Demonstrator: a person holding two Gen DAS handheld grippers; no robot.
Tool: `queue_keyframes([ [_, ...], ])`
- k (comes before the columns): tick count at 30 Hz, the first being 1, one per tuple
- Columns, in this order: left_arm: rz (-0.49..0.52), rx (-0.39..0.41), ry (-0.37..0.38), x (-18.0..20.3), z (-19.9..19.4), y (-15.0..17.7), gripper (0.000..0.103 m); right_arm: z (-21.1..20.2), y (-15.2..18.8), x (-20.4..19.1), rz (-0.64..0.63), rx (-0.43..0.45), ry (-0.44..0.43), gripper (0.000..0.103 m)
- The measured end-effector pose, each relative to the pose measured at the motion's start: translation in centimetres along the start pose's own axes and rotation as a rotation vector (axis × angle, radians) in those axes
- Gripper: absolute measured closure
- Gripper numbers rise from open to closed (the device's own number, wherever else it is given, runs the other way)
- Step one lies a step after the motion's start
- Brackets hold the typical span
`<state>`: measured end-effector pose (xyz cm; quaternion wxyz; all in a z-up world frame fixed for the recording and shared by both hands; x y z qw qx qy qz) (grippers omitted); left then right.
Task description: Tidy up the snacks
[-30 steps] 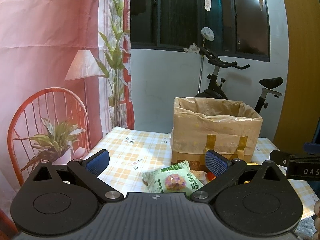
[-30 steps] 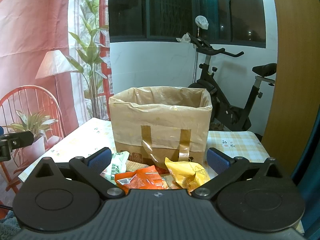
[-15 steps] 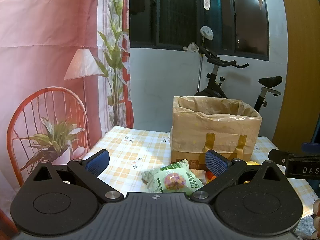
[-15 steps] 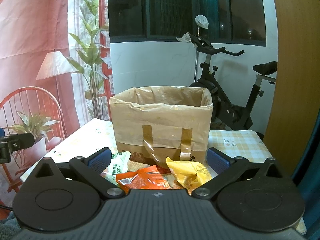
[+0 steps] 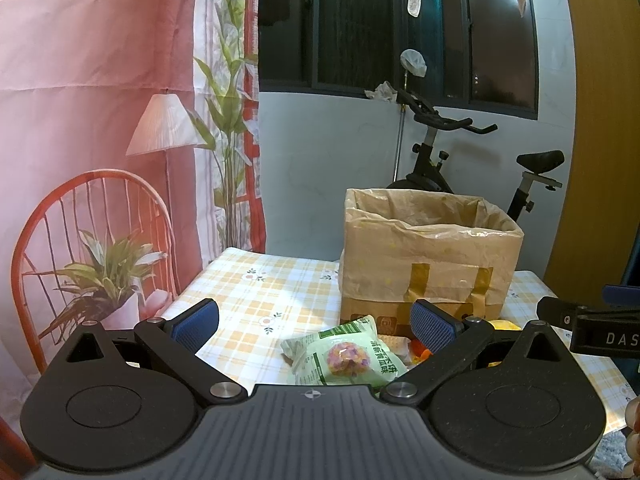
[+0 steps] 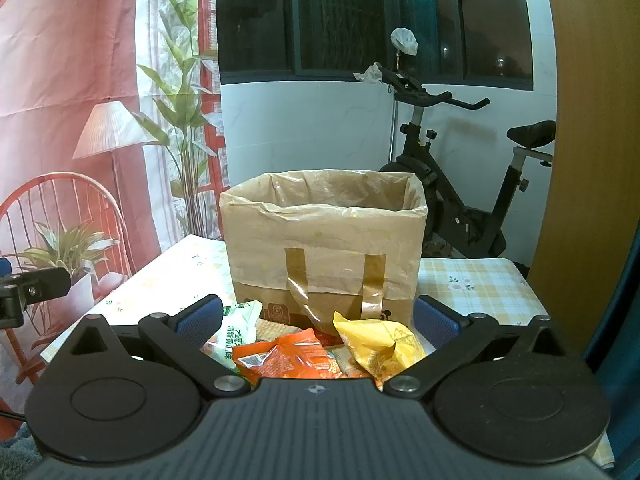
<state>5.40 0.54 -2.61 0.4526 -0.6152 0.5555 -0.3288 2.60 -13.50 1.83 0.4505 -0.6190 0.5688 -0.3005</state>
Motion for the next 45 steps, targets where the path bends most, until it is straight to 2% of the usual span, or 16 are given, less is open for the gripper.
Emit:
queue_keyframes([
  [19,-0.005,-0.005,0.002,0.0,0.1,0.0,0.0,-0.1,0.0,0.1,0.009,0.0,0.0,0.0],
  [23,-0.04,-0.018,0.017,-0.9,1.1,-0.4,0.0,0.1,0.2,0.2,0.024,-0.003,-0.011,0.0],
  [26,-0.049,-0.013,-0.012,-1.7,2.5,-0.9,0.001,0.4,0.1,0.7,0.038,-0.006,-0.024,0.0],
  [30,-0.036,-0.017,-0.006,-1.6,4.8,-1.2,0.001,1.1,-0.9,2.4,0.049,0.095,0.008,0.0],
  [31,-0.034,-0.023,0.003,-1.4,5.5,-1.1,0.001,1.5,-1.0,3.0,0.06,0.126,0.008,0.0],
  [33,-0.021,-0.041,0.018,-0.7,6.8,-0.5,0.001,2.7,-0.9,3.9,0.093,0.13,0.005,0.0],
  [36,-0.001,-0.085,0.039,0.3,8.6,0.7,0.006,4.9,0.0,4.9,0.106,0.102,0.025,0.0],
  [40,0.02,-0.17,0.086,1.9,10.2,3.1,0.007,7.1,2.0,5.1,0.059,0.045,0.03,0.0],
  [45,0.031,-0.263,0.113,2.9,11.3,6.6,0.01,8.1,5.1,3.7,-0.02,-0.039,-0.051,0.0],
])
Point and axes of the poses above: each gripper's, at about its wrist camera, not at the fingertips, and z roughly the way its jaws point, x to its right, y to its underside, the point moved 6 cm from there along z, roughly the way its jaws point, and after that the axes turned 10 degrees about -y, right-handed, at the moved point
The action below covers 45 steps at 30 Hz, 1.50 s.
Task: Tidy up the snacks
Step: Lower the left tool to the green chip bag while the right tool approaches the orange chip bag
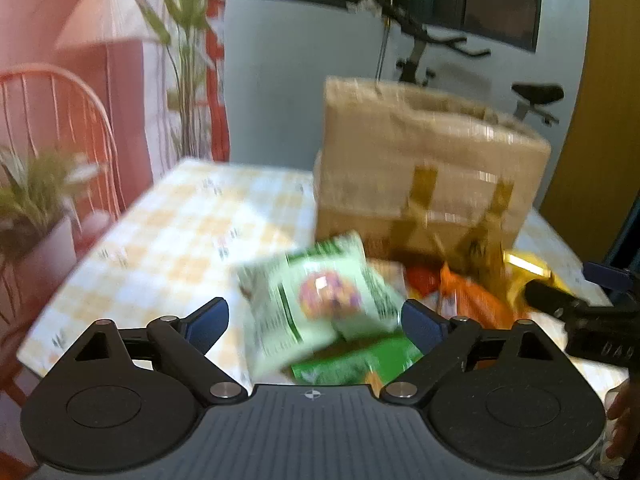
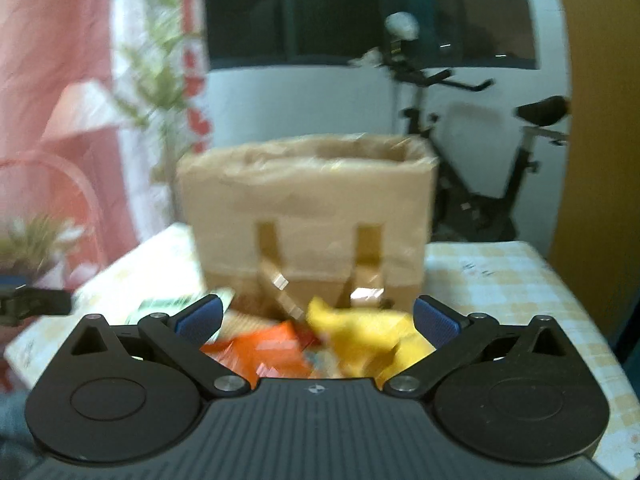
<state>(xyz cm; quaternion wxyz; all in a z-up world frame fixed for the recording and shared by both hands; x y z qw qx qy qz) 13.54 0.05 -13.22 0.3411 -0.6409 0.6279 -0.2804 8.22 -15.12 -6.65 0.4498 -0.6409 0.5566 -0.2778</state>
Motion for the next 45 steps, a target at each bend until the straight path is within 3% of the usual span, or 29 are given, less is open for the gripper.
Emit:
queue_keyframes([
  [4,-0.016,-0.039,0.008,-0.2,0.8,1.1,0.012,1.4,2.2,-1.3,-0.078,-0.082,-0.038,0.001],
  [10,-0.046,-0.049,-0.018,-0.8,1.2,1.3,0.013,3.9,3.5,-2.7,-0.244,-0.126,-0.08,0.011],
  [16,-0.059,-0.081,0.003,-0.3,1.6,1.7,0.013,5.5,5.4,-3.6,-0.283,-0.176,-0.124,0.015],
  [22,-0.084,-0.109,0.015,-0.4,2.2,2.1,0.014,5.2,6.3,-1.9,-0.16,-0.14,-0.099,0.031],
  [28,-0.089,-0.163,0.054,0.4,3.2,2.8,0.014,4.4,6.4,-1.8,-0.164,-0.08,-0.129,0.044],
  [38,-0.058,-0.242,0.132,3.1,4.7,4.0,0.014,3.7,6.3,-0.4,-0.06,-0.043,-0.175,0.045],
  [45,-0.153,-0.302,0.141,2.9,6.8,4.4,0.014,3.5,6.5,0.5,-0.007,-0.031,-0.19,0.045],
])
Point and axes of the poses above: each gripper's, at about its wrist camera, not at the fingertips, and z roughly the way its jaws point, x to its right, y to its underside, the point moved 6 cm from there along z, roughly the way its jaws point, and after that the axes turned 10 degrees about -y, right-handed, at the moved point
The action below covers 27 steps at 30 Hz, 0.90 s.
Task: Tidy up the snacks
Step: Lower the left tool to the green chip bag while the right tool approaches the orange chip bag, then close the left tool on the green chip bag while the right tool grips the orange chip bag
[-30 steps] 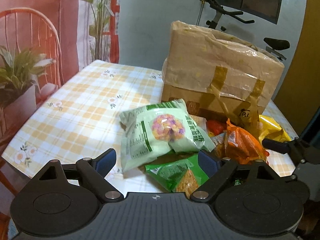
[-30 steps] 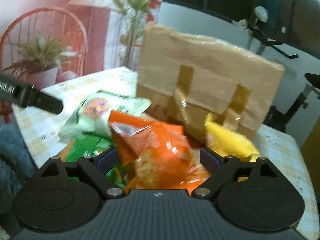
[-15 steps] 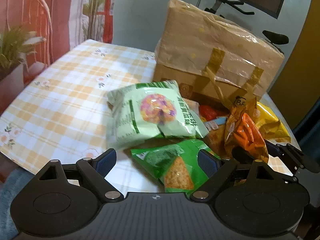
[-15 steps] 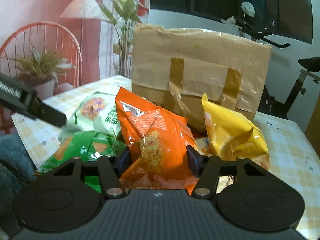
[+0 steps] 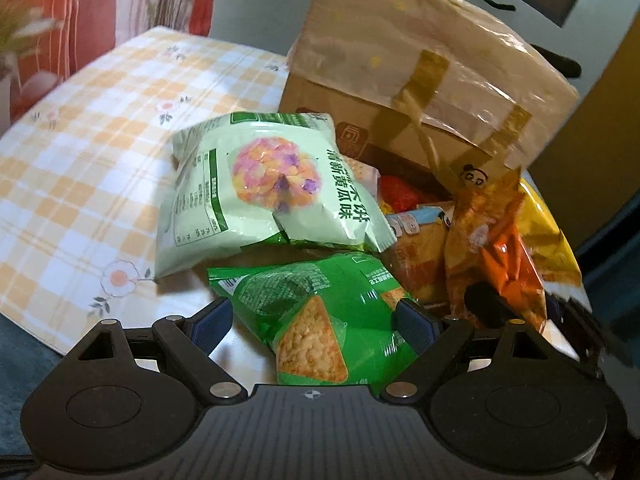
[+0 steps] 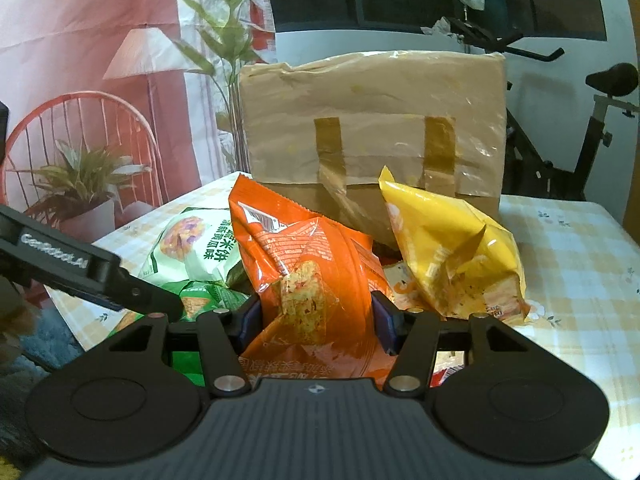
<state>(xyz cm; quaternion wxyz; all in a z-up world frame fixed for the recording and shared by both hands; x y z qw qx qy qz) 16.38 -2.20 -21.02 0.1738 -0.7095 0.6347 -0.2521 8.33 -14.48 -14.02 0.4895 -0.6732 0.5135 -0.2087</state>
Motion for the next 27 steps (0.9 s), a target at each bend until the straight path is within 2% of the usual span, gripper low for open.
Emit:
queue_keyframes([
  [5,0.002,0.002,0.009,1.0,0.8,-0.6,0.013,0.1,0.1,0.0,-0.006,0.001,0.0,0.045],
  [9,0.024,-0.004,0.005,1.5,1.6,-0.2,0.007,0.1,0.1,0.0,-0.005,0.002,-0.001,0.045],
  [17,-0.024,-0.037,0.037,0.7,2.6,0.4,0.002,0.3,0.3,-0.1,-0.017,0.003,-0.003,0.045],
  [19,-0.041,-0.043,0.055,0.4,2.7,0.5,0.003,0.3,0.3,-0.1,-0.019,0.003,-0.004,0.045],
  [24,-0.061,-0.037,0.113,-0.2,2.2,0.7,0.016,0.3,0.3,0.0,-0.019,0.005,-0.007,0.045],
  [27,-0.07,-0.026,0.133,-0.6,1.6,0.8,0.02,0.2,0.3,0.0,-0.016,0.009,-0.01,0.046],
])
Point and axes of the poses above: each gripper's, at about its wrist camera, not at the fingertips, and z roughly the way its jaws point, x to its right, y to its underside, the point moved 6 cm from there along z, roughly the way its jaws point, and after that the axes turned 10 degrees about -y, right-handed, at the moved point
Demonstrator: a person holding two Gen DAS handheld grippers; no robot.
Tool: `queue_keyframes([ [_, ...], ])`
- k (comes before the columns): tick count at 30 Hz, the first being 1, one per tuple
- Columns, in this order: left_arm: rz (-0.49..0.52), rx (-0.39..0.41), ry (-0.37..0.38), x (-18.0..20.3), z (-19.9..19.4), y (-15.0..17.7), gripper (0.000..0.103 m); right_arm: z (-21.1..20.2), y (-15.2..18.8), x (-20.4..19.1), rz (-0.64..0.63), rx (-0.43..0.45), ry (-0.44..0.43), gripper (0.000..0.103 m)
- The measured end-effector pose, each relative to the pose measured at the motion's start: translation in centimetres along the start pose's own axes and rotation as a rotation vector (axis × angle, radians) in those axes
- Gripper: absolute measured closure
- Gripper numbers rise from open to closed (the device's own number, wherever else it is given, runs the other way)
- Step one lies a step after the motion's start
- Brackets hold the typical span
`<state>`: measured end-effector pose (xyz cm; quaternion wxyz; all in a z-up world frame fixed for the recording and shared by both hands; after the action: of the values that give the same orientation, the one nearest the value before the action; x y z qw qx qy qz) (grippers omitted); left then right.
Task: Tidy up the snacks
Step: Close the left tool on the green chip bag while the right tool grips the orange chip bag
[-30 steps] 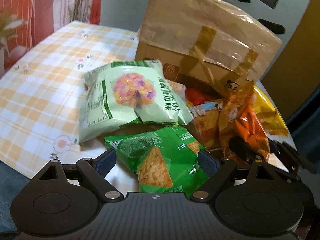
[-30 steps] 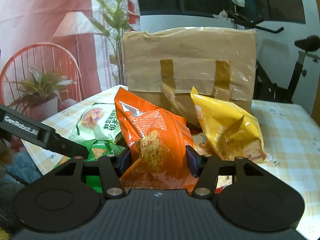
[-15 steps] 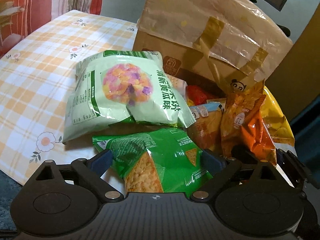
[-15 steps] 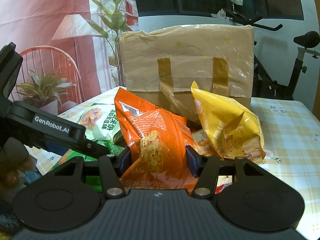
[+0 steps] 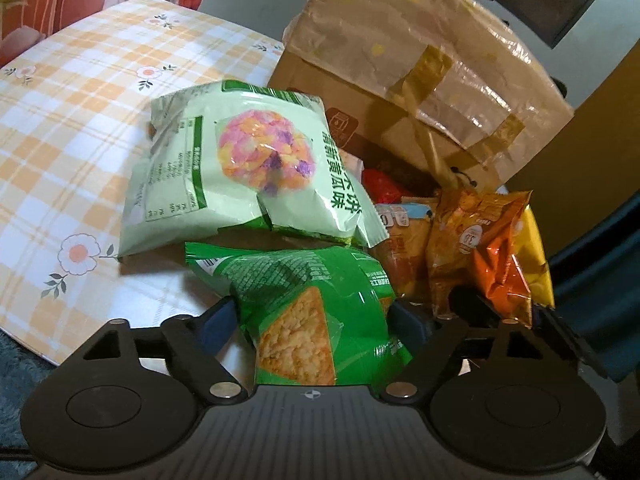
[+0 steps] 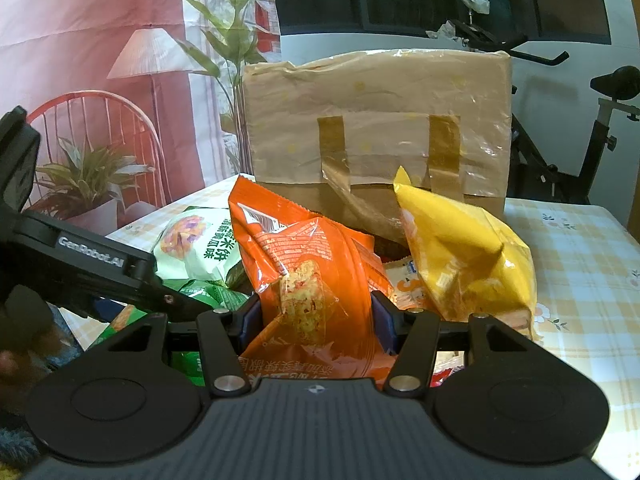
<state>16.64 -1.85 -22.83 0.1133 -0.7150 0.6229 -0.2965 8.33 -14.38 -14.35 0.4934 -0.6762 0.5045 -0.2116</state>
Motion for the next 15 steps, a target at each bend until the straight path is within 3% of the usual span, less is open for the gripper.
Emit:
queue_keyframes([
  [15,-0.001,0.124,0.021,-0.7,-5.7,-0.5,0.026,-1.0,-0.7,-0.5,-0.029,0.046,0.013,0.046],
])
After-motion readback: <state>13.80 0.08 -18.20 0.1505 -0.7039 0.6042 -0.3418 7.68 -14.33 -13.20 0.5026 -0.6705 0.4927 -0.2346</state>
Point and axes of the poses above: each gripper's, at about its wrist camera, not at the fingertips, and z roughly the way its jaws point, x to its right, y to its underside, the point moved 6 cm from there along z, roughly the way its jaws point, and after that the axes turned 10 degrees about -y, right-handed, at the moved point
